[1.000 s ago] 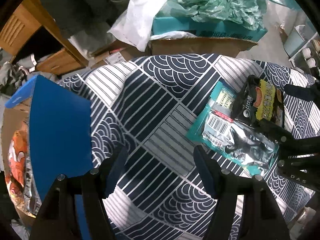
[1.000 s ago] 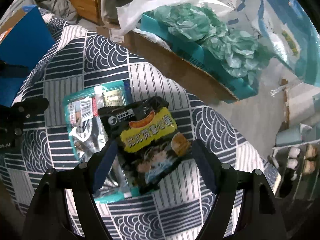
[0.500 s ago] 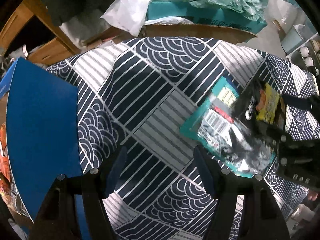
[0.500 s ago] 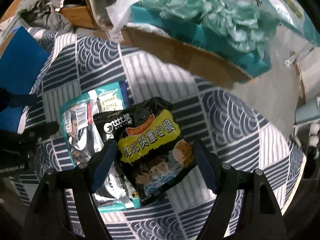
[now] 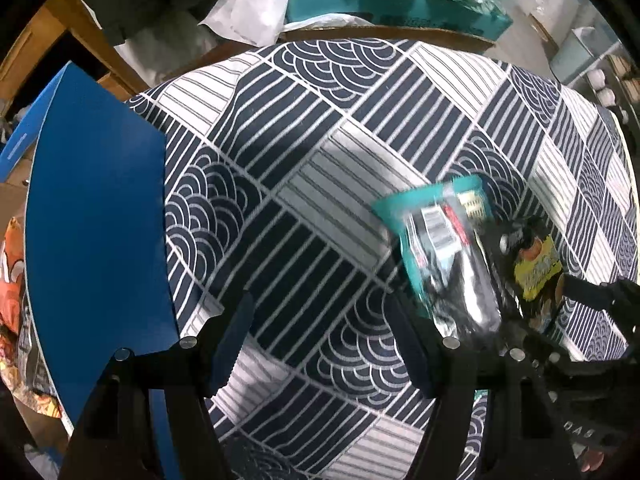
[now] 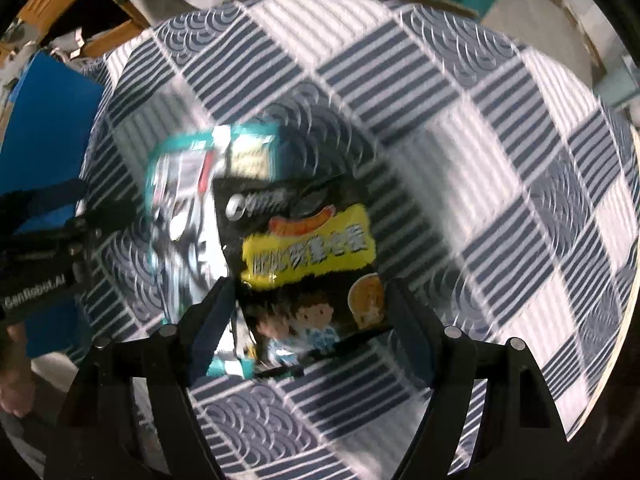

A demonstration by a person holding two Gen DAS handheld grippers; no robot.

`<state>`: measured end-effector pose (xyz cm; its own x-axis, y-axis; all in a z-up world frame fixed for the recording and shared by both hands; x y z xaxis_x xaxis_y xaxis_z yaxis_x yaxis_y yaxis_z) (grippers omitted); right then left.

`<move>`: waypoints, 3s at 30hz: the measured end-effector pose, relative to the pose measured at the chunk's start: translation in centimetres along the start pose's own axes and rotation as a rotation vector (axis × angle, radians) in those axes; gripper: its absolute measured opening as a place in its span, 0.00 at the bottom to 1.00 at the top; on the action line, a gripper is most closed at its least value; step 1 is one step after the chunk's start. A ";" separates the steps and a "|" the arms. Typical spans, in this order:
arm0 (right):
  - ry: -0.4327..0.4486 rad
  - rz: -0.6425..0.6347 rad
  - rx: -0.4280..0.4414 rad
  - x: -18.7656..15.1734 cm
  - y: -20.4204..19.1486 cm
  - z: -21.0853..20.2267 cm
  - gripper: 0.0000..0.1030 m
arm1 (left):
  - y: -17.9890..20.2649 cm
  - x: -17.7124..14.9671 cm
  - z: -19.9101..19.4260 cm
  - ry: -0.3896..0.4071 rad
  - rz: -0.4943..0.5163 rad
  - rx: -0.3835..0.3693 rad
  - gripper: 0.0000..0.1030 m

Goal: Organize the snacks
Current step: 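Grasp the black-yellow packet with the right tool while the left tool grasps the teal packet, then lift both packets and carry them over the cardboard box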

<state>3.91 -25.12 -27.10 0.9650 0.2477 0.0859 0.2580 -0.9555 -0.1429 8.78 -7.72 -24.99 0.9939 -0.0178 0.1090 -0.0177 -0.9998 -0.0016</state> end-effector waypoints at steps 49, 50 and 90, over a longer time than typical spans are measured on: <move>0.100 0.110 -0.120 -5.7 9.9 -0.5 0.75 | 11.2 -1.2 3.6 -0.119 -0.084 -0.014 0.88; 0.102 0.102 -0.127 -5.7 9.9 -0.5 0.75 | 11.6 -1.2 3.7 -0.107 -0.070 -0.006 0.90; 0.343 0.068 -0.178 -1.6 4.5 -12.2 0.62 | 6.1 -2.0 -10.2 0.283 -0.041 -0.099 0.62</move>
<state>2.93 -31.81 -15.87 0.9002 0.1441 0.4109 0.1530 -0.9882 0.0112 5.61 -13.79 -15.09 0.9245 0.0370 0.3795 -0.0028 -0.9946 0.1037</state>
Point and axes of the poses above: each gripper's, at about its wrist camera, not at the fingertips, and z roughly the way its jaws point, y to its right, x to its top, the point moved 7 cm from there along z, roughly the way its jaws point, and after that the axes turned 13 degrees about -z, right-handed, at the moved point
